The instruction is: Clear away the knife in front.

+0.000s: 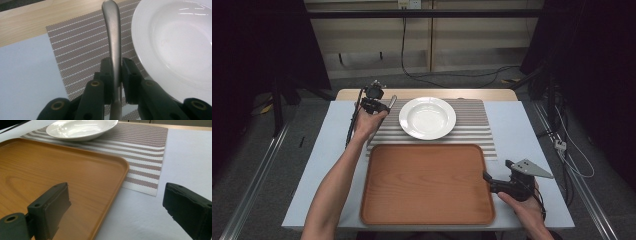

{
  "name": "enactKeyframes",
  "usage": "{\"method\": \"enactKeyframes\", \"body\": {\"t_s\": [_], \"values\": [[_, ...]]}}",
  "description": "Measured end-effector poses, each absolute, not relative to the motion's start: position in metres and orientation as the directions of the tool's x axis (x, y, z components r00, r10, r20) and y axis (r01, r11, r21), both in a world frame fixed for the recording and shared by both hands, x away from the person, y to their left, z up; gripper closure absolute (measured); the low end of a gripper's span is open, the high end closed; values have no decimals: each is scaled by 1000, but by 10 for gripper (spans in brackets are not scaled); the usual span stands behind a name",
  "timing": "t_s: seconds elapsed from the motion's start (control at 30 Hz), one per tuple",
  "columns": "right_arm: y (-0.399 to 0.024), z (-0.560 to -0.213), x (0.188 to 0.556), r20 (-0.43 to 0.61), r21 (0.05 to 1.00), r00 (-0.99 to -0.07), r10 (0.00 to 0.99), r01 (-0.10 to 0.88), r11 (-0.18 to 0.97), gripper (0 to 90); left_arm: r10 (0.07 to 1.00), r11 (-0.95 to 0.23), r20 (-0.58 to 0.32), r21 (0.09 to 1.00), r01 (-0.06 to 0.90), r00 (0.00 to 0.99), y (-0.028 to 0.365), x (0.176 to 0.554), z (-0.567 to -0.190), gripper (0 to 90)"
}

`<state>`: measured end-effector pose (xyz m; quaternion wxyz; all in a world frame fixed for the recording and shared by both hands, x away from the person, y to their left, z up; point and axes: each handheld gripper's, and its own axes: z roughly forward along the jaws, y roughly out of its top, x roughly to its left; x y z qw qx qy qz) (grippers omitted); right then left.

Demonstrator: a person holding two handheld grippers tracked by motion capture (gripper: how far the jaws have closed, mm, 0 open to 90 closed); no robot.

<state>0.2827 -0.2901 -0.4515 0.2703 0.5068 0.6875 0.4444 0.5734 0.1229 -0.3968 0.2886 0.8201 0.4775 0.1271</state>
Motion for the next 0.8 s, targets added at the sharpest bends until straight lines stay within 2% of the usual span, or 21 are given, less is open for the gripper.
{"method": "enactKeyframes", "body": {"t_s": [0.8], "values": [[-286,-450,282,67,887,-352,934,449,106,67,801,-460,-37,600,654,598,119,518,-382,799]]}}
